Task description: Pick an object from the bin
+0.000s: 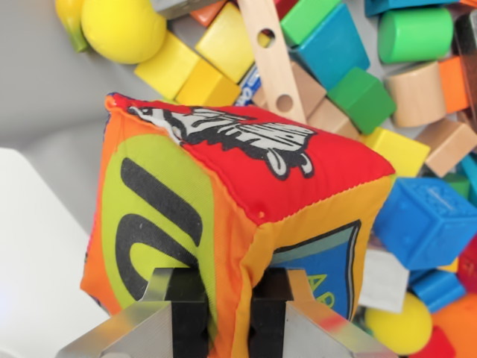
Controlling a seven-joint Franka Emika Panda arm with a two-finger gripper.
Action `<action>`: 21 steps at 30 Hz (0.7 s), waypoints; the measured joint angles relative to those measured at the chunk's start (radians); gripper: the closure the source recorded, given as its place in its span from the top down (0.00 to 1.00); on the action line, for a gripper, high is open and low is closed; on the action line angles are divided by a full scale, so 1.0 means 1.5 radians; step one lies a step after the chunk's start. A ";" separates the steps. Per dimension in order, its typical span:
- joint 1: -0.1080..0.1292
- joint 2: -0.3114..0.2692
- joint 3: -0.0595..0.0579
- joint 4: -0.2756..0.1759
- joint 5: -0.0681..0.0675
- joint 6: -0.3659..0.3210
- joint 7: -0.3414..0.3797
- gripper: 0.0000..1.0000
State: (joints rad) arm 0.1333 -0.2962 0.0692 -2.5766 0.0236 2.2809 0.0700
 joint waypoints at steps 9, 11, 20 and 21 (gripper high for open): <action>0.000 -0.038 -0.001 0.036 0.001 -0.073 -0.001 0.00; 0.000 -0.045 -0.002 0.046 0.001 -0.090 -0.001 0.00; 0.000 -0.066 -0.003 0.081 0.001 -0.148 -0.002 0.00; 0.000 -0.068 -0.003 0.086 0.001 -0.155 -0.002 0.00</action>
State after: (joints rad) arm 0.1333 -0.3988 0.0642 -2.4475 0.0249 2.0492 0.0673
